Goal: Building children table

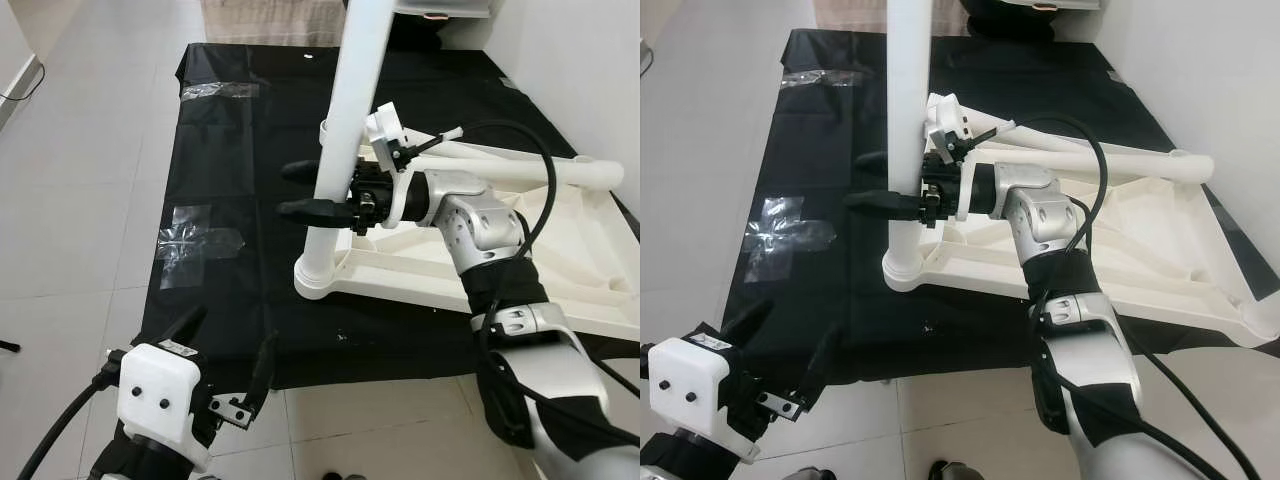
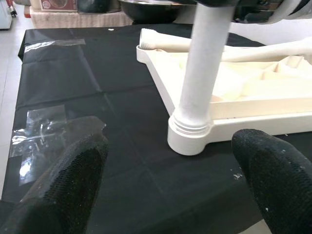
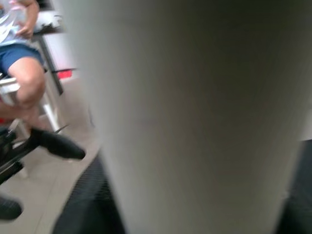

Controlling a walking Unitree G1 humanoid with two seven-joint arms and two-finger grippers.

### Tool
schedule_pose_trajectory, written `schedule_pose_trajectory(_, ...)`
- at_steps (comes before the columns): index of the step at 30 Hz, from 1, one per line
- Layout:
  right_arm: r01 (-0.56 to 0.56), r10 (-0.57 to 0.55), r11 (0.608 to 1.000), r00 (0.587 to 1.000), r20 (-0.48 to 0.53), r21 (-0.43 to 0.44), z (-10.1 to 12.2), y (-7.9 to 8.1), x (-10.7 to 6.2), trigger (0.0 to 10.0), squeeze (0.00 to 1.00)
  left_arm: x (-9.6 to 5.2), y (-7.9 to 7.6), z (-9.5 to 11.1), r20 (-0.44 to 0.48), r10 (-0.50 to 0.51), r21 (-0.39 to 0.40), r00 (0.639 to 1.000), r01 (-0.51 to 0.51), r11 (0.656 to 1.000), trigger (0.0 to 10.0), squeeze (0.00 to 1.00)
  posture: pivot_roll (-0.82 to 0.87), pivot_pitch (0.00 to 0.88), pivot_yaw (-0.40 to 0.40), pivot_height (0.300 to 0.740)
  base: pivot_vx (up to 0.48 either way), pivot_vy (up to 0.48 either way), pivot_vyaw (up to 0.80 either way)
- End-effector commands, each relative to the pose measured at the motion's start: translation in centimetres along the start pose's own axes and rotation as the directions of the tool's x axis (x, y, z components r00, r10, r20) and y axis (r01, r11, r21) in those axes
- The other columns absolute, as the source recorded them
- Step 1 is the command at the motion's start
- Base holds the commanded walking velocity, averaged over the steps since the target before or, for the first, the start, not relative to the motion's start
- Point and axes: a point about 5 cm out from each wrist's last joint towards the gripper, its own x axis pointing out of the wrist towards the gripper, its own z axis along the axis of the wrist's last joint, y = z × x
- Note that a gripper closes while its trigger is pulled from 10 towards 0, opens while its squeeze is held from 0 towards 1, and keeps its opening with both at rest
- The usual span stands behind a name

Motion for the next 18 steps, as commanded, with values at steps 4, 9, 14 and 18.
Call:
schedule_pose_trajectory(4,0.036,-0.035,0.999,0.998,-0.050,0.008,-1.7,0.1,-0.7,0.0,0.00,-0.1,-0.3,0.1,-0.011,-0.003,-0.020,1.000,0.002,1.000,10.0,0.00,0.12,0.201,-0.110,0.740,0.000,0.000,0.00)
schedule_pose_trajectory(9,0.396,-0.392,0.917,0.916,-0.082,0.037,-5.1,0.8,-0.3,0.0,0.00,0.1,-0.4,0.0,-0.009,-0.002,-0.032,1.000,0.001,0.999,10.0,0.00,0.10,0.195,-0.117,0.740,0.000,0.000,0.00)
schedule_pose_trajectory(14,0.821,-0.795,0.570,0.561,-0.231,0.029,-9.5,4.8,0.9,0.0,0.00,0.2,-0.1,0.0,-0.006,-0.003,-0.034,1.000,0.003,0.999,10.0,0.00,0.09,0.196,-0.092,0.740,0.000,0.000,0.00)
schedule_pose_trajectory(18,0.797,-0.772,0.599,0.599,-0.214,0.072,-9.4,7.4,3.6,0.0,0.00,0.5,0.0,-0.1,-0.006,-0.009,-0.038,1.000,0.009,0.999,10.0,0.00,0.07,0.173,-0.081,0.740,0.000,0.000,0.00)
